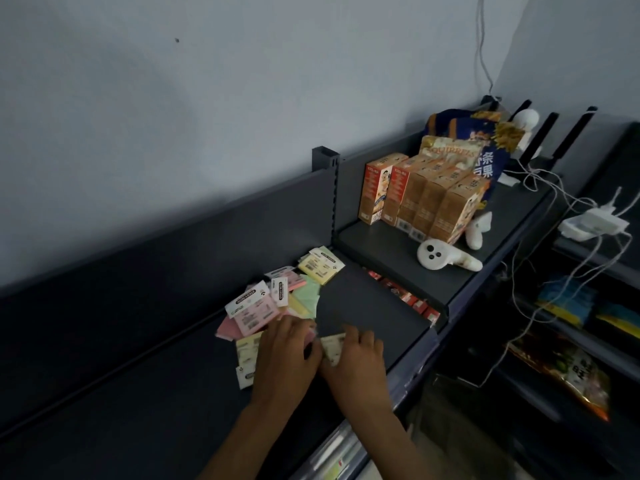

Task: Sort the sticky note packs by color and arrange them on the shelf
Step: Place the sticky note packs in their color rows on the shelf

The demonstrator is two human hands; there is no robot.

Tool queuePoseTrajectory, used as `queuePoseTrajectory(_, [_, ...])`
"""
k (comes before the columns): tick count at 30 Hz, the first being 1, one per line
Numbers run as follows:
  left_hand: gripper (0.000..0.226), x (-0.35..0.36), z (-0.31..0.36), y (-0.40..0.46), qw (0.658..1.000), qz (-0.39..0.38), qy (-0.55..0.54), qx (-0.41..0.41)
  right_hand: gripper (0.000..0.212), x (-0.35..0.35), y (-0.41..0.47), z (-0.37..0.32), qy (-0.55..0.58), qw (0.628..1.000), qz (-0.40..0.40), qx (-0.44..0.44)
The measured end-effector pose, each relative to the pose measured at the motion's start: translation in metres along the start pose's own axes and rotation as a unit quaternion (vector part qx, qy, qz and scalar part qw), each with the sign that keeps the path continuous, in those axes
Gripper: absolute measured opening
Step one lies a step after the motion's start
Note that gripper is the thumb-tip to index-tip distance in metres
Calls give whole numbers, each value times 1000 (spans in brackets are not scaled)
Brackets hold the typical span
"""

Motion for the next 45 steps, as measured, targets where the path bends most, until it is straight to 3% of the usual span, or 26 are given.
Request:
queuePoseTrajectory(4, [35,14,17,3,1000,-20,9,12,59,-29,7,24,70,997,42,5])
queuePoseTrajectory(8, [61,23,36,4,998,-44,23,30,9,-48,9,38,243,969,46,7])
queuePoseTrajectory(11, [68,24,52,3,996,-61,12,58,33,-53,12,44,311,950,38,12])
queuePoseTrajectory(15, [79,28,64,1,993,-86,10,85,23,-46,20,49,373,928,13,12])
queuePoseTrajectory(18, [71,26,66,-1,993,-76,19,86,14,-55,20,46,436,900,10,6])
queuePoseTrajectory(22, [66,15,65,-10,997,-53,-2,56,46,-62,19,32,525,850,-42,-2])
queuePoseTrajectory(25, [46,1,63,-15,999,-3,-25,27,44,-61,21,25,535,843,-53,-24])
queuePoseTrajectory(28, [16,-10,52,-23,987,47,-141,-59,34,-55,20,13,521,847,-87,-65])
queuePoseTrajectory(30, [17,-17,48,-27,963,68,-235,-112,23,-49,16,2,484,861,-119,-105])
queuePoseTrajectory(33, [22,-29,45,-35,945,91,-280,-144,15,-35,11,-9,430,879,-147,-143])
queuePoseTrajectory(39, [43,-42,20,-65,943,130,-225,-206,21,-13,-2,-21,431,875,-160,-148])
queuePoseTrajectory(45, [37,-69,-3,-104,958,155,-78,-227,24,18,-27,-53,422,866,-212,-166])
Point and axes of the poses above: each hand's wrist, its own y-axis towards the middle knuckle, its own x-axis out of the palm, z = x × y, the point moved 9 cm from there along y, towards the middle knuckle, and after that the axes turned 2 degrees about y, right-handed, at the moved point
